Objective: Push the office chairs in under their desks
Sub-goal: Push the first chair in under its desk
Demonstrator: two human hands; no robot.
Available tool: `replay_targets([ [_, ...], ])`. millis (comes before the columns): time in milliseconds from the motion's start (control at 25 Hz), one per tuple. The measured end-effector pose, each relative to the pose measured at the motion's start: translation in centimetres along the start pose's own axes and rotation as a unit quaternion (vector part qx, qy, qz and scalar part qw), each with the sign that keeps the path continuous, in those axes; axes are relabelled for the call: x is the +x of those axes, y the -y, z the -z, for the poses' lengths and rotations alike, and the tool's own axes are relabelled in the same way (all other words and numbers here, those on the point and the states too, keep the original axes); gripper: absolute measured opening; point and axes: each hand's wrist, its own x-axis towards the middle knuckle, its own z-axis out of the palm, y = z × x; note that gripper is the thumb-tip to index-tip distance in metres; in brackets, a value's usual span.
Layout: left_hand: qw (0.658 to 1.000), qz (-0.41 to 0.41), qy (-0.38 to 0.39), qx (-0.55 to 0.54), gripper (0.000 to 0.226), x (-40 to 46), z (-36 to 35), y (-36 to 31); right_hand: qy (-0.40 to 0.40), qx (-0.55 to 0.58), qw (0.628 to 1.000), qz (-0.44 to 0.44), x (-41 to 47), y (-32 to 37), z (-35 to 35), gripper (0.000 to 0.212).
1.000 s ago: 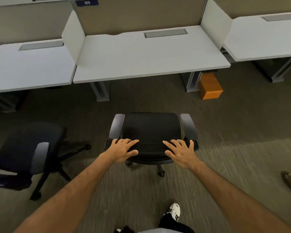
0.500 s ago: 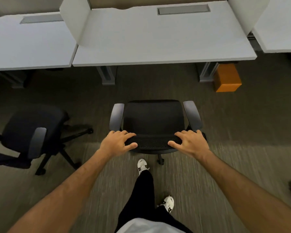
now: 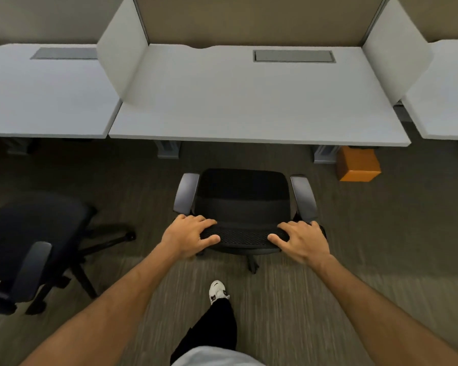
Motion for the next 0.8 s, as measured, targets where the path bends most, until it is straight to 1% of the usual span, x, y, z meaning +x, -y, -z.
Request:
replay_targets([
  [80,1.000,0.003,-0.003,-0.002,0.083,2.7,0.8,1.0,0.002,-0.003,1.000,-0.003,2.9,-0.7,0.9,0.090],
  [240,1.000,-0.007,0.000,-0.012,0.082,8.4,2.9,3.5,0.003,-0.003,1.000,-0.017,8.9,-1.9,2.6,0.092],
  [440,1.000,-0.013,-0.009,-0.012,0.083,14.0,5.1,6.0,0.006,0.001,1.000,-0.023,14.6,-2.9,3.9,0.086],
  [680,1.000,-0.015,0.001,-0.015,0.084,20.2,7.5,7.2,0.025,0.015,0.999,-0.018,20.9,-5.8,5.6,0.091],
  [800,1.000,-0.001,0.007,-0.015,0.082,22.6,8.2,7.2,0.032,0.019,0.999,-0.016,23.3,-7.2,6.3,0.092],
])
